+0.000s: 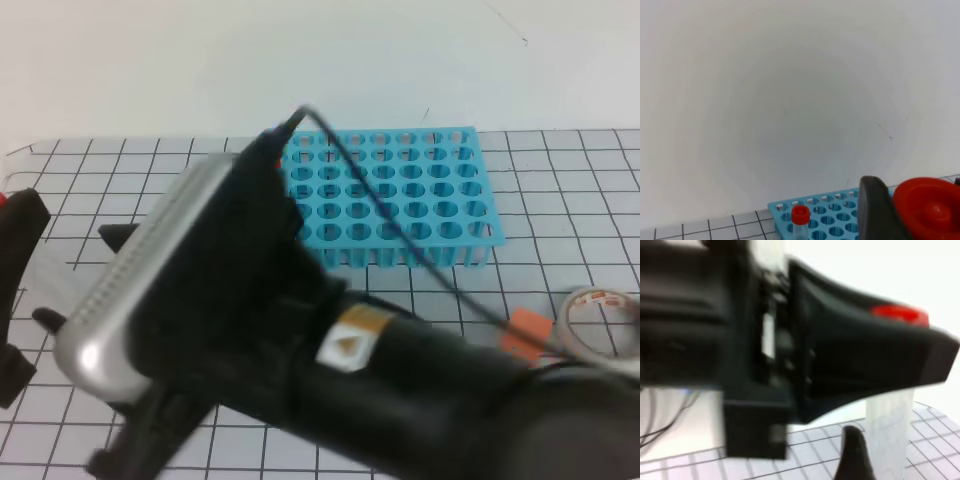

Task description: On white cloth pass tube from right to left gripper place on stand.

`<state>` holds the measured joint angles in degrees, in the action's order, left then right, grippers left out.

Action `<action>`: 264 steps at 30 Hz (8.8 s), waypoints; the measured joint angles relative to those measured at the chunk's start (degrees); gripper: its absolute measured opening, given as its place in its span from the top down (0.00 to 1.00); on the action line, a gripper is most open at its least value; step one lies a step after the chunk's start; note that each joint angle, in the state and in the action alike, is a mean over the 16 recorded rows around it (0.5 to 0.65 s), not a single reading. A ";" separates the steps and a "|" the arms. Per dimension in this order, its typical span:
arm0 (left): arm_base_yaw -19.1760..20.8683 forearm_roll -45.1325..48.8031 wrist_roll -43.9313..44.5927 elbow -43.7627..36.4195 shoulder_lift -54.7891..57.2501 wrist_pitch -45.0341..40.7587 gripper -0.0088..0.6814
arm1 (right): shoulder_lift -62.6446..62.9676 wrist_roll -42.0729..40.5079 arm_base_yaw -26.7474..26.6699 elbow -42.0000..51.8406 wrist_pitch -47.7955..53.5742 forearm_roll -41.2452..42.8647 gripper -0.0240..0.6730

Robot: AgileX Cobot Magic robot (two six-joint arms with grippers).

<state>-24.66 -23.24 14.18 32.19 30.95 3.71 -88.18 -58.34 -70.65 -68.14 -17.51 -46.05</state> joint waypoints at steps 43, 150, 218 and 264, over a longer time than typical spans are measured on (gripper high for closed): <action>0.00 0.03 4.22 0.00 0.00 -4.44 0.62 | 53.51 -75.76 0.00 31.45 -36.20 -55.28 0.97; 2.42 34.53 -33.93 39.36 77.29 28.01 0.62 | 89.18 60.69 0.00 31.97 86.36 81.63 0.97; 2.70 31.71 -25.47 39.82 80.49 32.03 0.37 | 89.48 60.69 0.00 31.97 87.97 81.77 0.97; 3.06 35.11 -17.24 -4.93 -21.33 -15.90 0.99 | 89.48 60.69 0.00 31.97 87.97 81.77 0.97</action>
<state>-21.60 11.87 -3.05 27.26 9.62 -12.19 1.29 2.36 -70.65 -36.17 70.46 35.72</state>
